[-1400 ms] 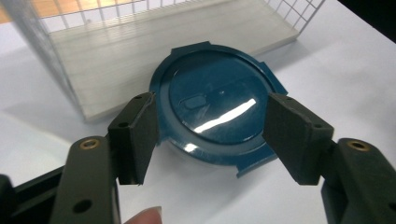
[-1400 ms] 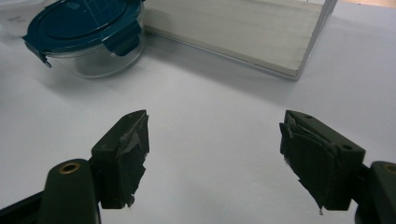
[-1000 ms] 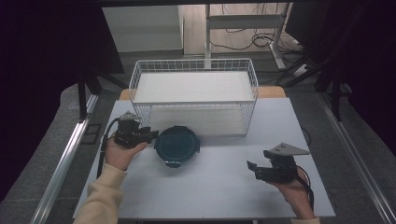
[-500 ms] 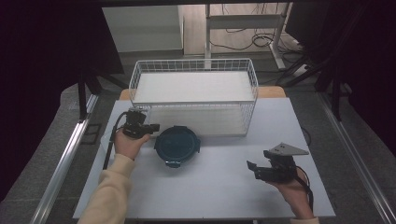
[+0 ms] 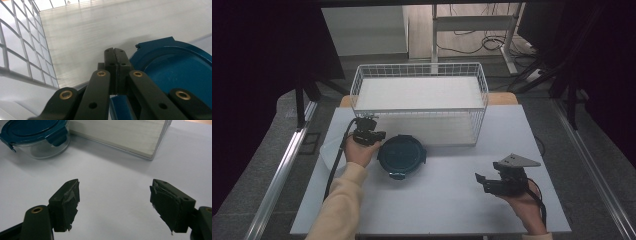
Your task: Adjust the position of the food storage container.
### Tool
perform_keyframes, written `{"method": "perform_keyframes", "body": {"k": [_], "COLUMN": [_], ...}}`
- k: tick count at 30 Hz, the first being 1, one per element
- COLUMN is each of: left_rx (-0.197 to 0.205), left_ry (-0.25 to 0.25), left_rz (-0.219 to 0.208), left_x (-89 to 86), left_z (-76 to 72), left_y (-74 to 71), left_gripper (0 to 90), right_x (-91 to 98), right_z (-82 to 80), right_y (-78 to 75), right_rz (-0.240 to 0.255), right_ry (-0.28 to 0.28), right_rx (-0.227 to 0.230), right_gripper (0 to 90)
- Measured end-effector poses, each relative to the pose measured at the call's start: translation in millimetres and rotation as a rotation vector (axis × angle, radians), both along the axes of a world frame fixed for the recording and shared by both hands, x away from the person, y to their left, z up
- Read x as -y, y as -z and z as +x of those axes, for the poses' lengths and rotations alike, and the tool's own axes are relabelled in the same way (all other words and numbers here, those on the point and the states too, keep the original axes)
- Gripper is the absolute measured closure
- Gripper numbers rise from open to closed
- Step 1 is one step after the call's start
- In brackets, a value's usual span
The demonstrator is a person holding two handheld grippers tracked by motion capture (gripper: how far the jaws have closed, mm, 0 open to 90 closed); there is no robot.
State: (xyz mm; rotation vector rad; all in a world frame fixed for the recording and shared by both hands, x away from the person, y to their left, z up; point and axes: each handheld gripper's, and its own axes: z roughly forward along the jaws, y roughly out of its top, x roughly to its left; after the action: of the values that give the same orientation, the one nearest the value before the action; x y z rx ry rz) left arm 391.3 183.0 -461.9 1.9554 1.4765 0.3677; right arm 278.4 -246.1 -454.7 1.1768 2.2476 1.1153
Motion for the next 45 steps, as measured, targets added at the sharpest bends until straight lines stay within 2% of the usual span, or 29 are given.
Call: {"method": "perform_keyframes", "body": {"k": [2,7,11,12,15,18,21,22,27,37,38,45], "left_rx": [-0.001,-0.004,-0.017,-0.012,-0.025,-0.043,-0.037,-0.036,-0.038,-0.033,-0.029,-0.025], "left_ry": [0.006,0.028,0.044,0.038,0.021,0.039,0.042,0.061,0.079,0.134,0.143,0.165], "left_rz": [0.029,0.019,0.052,0.073,0.065,0.094,0.089,0.108,0.103,0.079,0.067,0.067], "left_x": [-0.2,-0.4,2.1,2.1,1.8,2.0,1.7,1.5,2.3,17.0,19.6,29.4], "left_z": [-0.3,-2.1,-2.1,-1.9,-2.0,-1.7,-2.4,-2.5,-4.1,-9.3,-10.2,-16.5], "left_y": [-0.1,2.7,5.7,7.7,11.4,16.7,18.7,17.9,17.7,18.2,18.7,18.3], "left_gripper": [90.0,90.0,90.0,90.0,90.0,90.0,90.0,90.0,90.0,90.0,90.0,90.0], "right_x": [0.0,-0.3,-0.2,-0.3,0.2,0.1,0.0,-0.3,-1.2,-2.9,-2.7,-2.9], "right_z": [0.2,0.3,0.5,0.5,0.6,1.0,1.5,1.7,1.8,1.8,1.9,1.8], "right_y": [0.7,1.0,1.8,1.9,2.4,3.4,4.2,4.4,4.2,4.4,4.3,4.0], "right_rz": [-0.003,-0.003,-0.006,-0.006,-0.007,-0.007,-0.01,-0.01,-0.011,-0.014,-0.015,-0.015], "right_ry": [-0.002,-0.001,-0.001,-0.001,-0.001,-0.001,-0.001,-0.002,-0.004,-0.01,-0.011,-0.011], "right_rx": [0.001,0.004,0.005,0.004,0.004,0.0,-0.002,-0.002,-0.001,-0.002,-0.001,-0.001], "right_gripper": [23.7,23.7,23.7,23.7,23.7,23.7,23.7,23.7,23.7,23.8,23.8,23.9]}}
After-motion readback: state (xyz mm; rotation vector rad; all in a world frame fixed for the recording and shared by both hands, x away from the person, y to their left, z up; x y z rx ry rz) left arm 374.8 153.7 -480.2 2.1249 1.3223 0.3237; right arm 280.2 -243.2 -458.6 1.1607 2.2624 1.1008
